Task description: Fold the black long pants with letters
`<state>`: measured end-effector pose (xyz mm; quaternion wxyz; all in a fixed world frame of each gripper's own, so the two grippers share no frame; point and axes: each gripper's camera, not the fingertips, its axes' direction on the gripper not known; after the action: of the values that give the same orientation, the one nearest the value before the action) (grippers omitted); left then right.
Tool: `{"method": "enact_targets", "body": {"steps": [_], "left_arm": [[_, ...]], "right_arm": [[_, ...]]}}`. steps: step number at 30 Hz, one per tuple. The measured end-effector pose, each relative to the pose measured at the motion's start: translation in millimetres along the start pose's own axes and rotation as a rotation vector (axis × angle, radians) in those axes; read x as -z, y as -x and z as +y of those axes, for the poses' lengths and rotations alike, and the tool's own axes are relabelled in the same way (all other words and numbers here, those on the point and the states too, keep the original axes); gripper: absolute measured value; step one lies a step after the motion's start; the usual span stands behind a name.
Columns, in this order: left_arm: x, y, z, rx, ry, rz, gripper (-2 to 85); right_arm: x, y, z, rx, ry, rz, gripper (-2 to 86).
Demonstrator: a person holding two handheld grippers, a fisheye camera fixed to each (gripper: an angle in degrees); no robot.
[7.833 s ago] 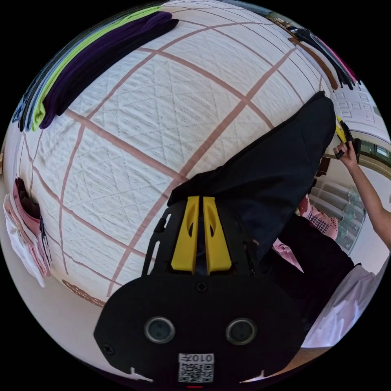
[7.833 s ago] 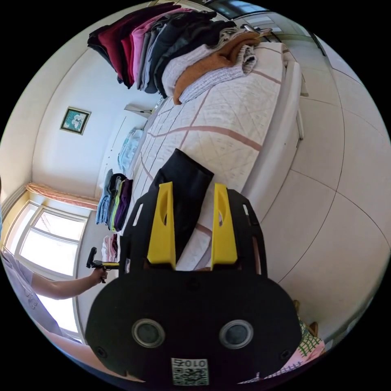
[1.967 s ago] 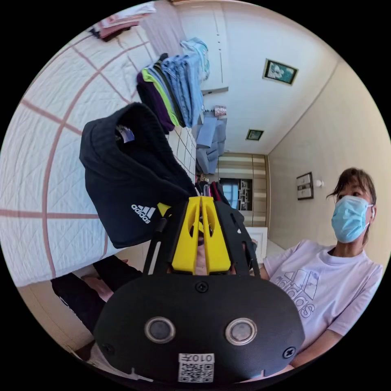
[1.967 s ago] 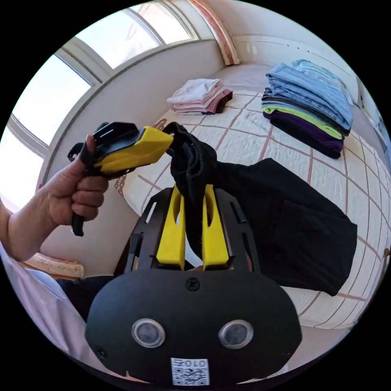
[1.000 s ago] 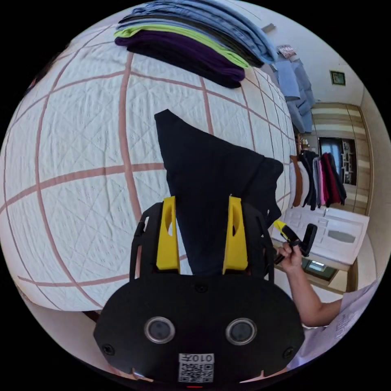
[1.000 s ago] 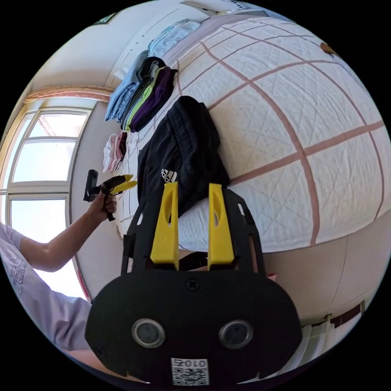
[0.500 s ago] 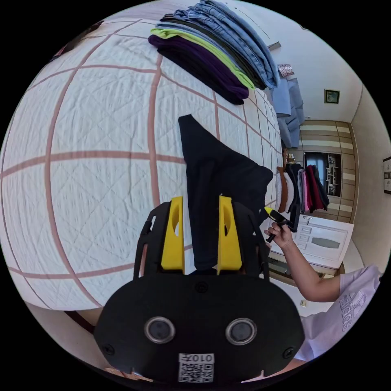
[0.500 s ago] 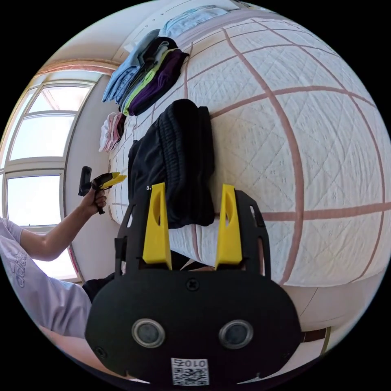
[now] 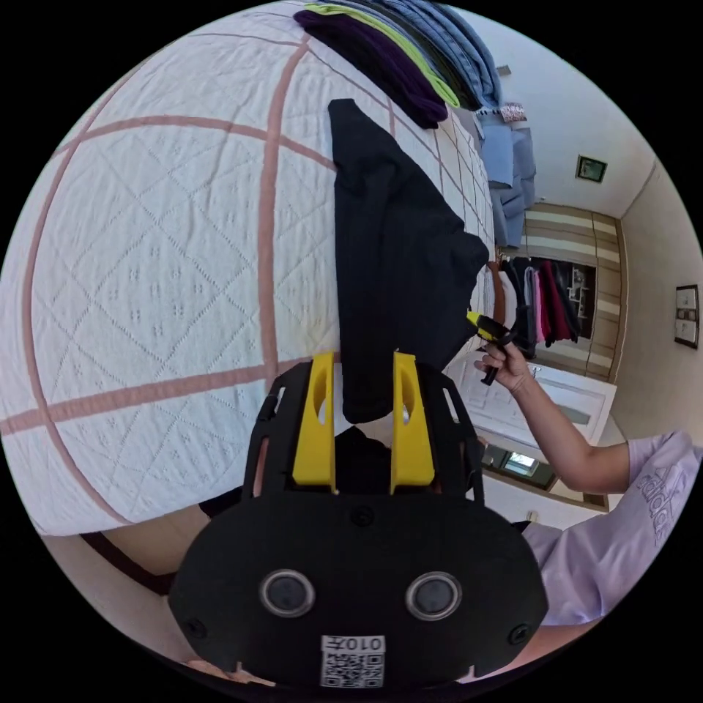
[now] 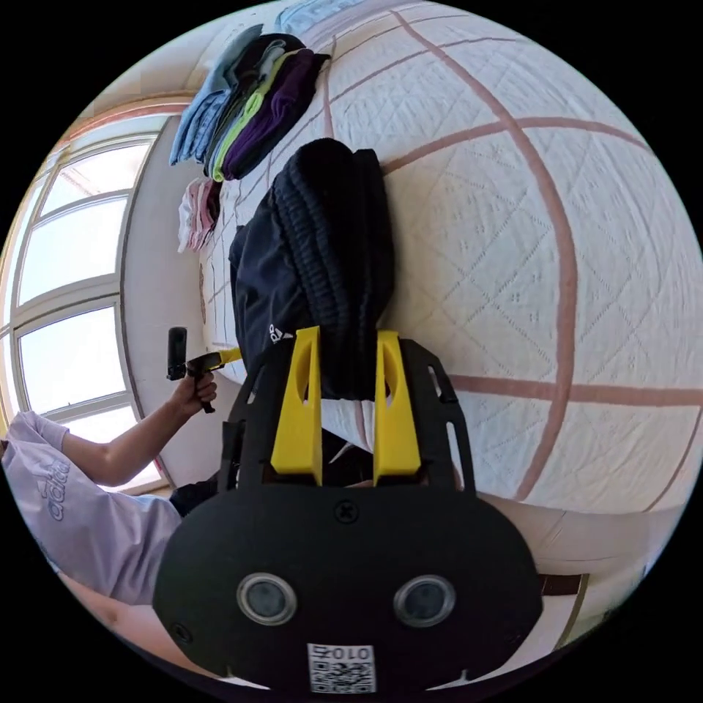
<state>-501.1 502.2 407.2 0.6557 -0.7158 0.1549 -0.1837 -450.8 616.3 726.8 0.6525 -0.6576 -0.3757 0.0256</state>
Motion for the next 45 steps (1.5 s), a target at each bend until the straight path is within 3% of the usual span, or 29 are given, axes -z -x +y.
{"method": "enact_targets", "body": {"steps": [5,13,20,29,38,45], "left_arm": [[-12,17,-5,0.004,0.052,0.074,13.1],[-3,55,-5,0.067,0.042,0.177,10.9],[15,84,-4,0.078,0.080,0.277,4.2],[51,116,8,0.031,0.031,0.478,1.1],[173,124,27,-0.105,-0.136,0.495,1.2],[296,156,94,-0.131,-0.225,0.463,1.7]], "right_arm": [[-7,32,-9,0.066,0.025,0.124,10.1],[-31,-15,-44,-0.016,0.151,-0.181,10.0],[-27,16,-61,0.067,0.198,-0.088,6.7],[-3,45,-57,0.066,0.146,-0.206,5.8],[17,136,-64,0.187,0.049,-0.321,5.6],[-17,253,-84,0.328,0.105,-0.410,5.8]]}}
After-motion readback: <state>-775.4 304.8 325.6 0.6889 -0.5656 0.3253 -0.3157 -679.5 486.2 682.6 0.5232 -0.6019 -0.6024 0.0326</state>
